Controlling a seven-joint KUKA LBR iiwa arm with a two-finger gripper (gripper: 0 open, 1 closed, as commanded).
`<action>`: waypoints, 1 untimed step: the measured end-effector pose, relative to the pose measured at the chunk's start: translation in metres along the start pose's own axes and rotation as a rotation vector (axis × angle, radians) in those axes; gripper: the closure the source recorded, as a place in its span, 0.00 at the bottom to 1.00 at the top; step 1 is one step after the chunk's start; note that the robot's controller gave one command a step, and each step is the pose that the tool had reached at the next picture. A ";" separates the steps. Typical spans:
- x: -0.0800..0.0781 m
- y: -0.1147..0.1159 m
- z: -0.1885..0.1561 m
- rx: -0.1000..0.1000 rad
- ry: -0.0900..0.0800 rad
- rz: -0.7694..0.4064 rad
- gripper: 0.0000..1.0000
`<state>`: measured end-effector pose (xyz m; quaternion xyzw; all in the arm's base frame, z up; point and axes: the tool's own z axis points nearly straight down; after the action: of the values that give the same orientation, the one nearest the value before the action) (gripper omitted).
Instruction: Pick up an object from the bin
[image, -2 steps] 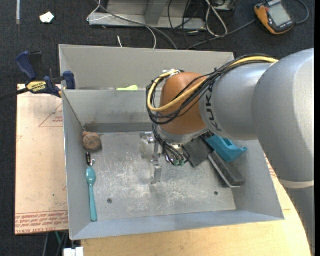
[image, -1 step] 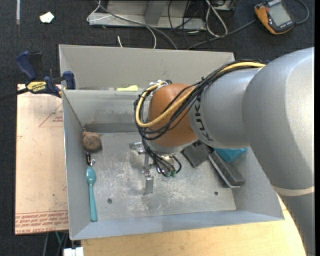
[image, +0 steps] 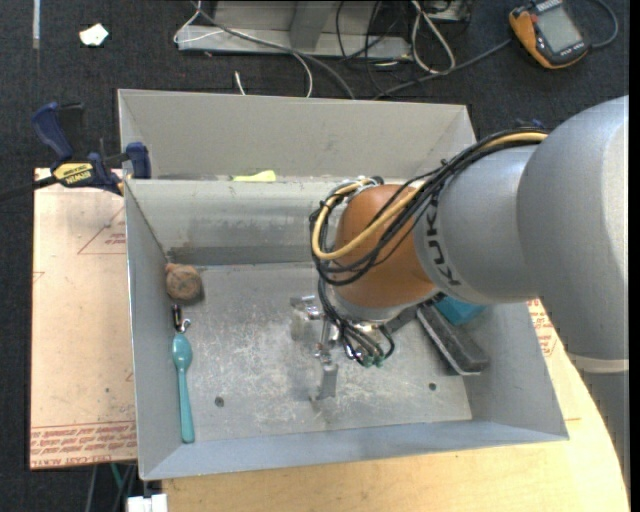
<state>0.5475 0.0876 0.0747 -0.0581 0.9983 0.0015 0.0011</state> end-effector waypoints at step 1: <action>-0.004 -0.019 0.001 0.001 -0.001 -0.026 0.00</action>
Offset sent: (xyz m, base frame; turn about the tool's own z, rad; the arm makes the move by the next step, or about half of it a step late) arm 0.0012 -0.0868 -0.0044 -0.0232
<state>0.5534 0.0688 0.0733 -0.0710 0.9975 0.0010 0.0018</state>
